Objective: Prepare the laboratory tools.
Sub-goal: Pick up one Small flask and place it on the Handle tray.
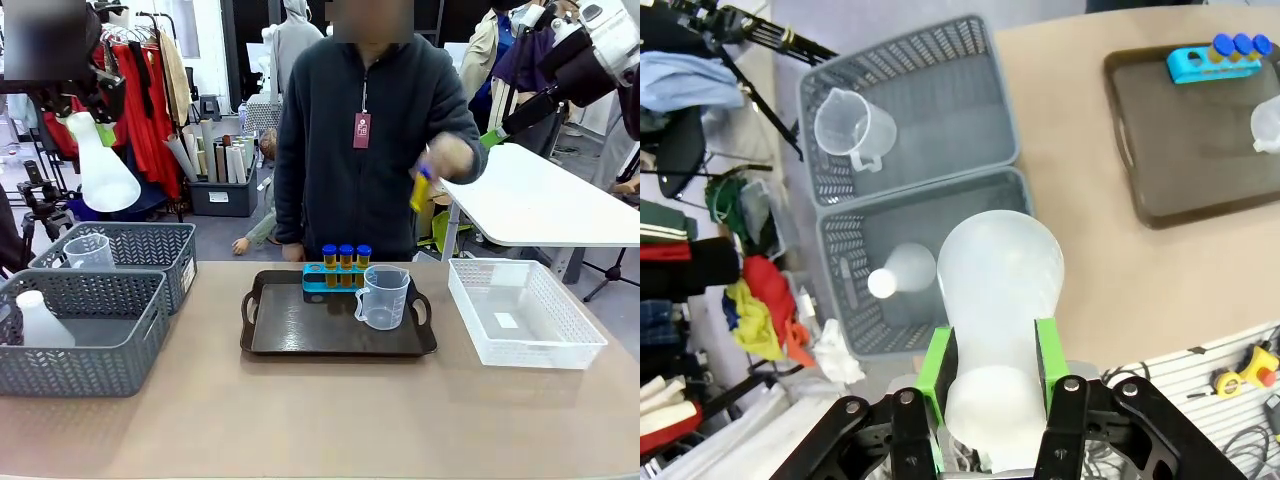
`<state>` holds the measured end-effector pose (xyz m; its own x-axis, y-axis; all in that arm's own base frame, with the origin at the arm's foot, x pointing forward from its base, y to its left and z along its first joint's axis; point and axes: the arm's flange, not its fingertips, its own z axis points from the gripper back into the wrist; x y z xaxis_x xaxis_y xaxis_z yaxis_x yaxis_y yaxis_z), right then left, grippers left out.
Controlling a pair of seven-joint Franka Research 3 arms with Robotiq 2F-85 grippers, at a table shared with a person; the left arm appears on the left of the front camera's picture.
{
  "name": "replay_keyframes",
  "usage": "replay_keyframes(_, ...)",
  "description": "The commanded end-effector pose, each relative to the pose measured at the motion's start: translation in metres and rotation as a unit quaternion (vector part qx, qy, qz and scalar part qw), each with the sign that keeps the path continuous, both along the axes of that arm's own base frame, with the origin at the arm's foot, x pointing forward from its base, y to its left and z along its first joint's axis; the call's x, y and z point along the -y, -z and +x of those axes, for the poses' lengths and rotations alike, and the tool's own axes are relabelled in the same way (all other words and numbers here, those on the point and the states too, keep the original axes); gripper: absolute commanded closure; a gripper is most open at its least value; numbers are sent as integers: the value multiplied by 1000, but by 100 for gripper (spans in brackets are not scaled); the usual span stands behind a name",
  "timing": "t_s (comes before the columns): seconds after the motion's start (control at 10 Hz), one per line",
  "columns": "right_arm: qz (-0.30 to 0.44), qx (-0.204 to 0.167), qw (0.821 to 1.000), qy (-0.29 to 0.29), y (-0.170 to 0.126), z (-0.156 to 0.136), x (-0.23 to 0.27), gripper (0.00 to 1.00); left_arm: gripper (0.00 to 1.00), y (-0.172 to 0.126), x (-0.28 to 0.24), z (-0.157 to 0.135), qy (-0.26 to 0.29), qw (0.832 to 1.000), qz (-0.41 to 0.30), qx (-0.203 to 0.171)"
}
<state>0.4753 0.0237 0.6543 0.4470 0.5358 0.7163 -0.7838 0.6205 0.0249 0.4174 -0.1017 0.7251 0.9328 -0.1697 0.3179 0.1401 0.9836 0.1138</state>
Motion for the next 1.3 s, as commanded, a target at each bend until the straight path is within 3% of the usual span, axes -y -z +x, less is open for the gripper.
replay_keyframes(0.0, 9, 1, 1000, -4, -2, -1, 1, 0, 100, -10, 16, 4, 24, 1000, 6, 17)
replay_keyframes(0.2, 9, 1, 1000, -4, -2, -1, 1, 0, 100, -20, 57, 19, 66, 997, 24, 39)
replay_keyframes(0.6, 9, 1, 1000, -4, -2, -1, 1, 0, 100, -2, 140, 57, 161, 986, 29, 28)
replay_keyframes(1.2, 9, 1, 1000, -4, -2, -1, 1, 0, 100, 26, 207, 89, 227, 973, 35, 20)
